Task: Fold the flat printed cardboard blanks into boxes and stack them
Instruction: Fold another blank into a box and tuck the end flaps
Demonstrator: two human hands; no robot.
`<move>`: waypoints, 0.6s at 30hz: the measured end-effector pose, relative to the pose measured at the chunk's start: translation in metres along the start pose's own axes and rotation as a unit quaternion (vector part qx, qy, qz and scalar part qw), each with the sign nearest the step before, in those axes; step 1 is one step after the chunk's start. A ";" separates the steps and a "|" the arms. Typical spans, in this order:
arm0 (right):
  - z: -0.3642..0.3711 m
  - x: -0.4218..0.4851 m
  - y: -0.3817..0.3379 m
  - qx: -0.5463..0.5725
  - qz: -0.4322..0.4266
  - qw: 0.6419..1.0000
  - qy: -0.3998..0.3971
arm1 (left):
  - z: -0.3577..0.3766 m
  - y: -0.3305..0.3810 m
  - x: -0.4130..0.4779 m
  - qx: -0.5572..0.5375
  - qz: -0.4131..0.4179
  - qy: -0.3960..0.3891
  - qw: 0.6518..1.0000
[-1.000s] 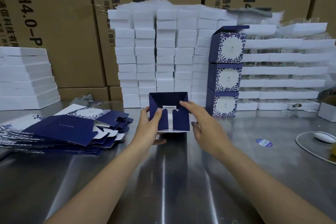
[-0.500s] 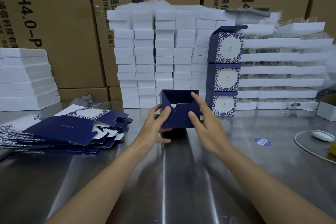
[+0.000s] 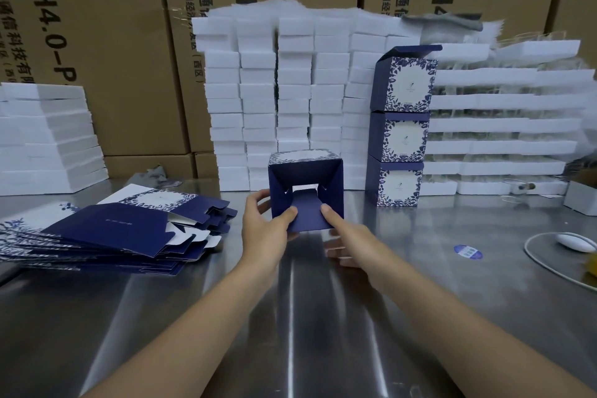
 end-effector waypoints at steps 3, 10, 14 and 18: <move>0.007 -0.003 -0.004 0.053 -0.003 0.997 -0.062 | 0.001 0.003 -0.003 -0.011 0.013 0.007 1.000; 0.021 -0.014 -0.015 0.167 -0.061 0.982 -0.072 | 0.009 0.010 -0.011 -0.052 0.021 -0.003 0.998; 0.017 -0.018 -0.024 0.179 -0.098 0.979 -0.020 | 0.010 0.007 -0.014 -0.047 -0.017 -0.003 0.999; 0.011 -0.017 -0.026 0.190 -0.110 0.975 0.020 | 0.017 -0.004 -0.018 -0.011 -0.111 -0.046 0.993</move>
Point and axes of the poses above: each hand's wrist, its own x-axis towards the middle knuckle, its own z-axis out of the palm, y = z × x, the point moved 6 cm from there along x, towards the middle knuckle
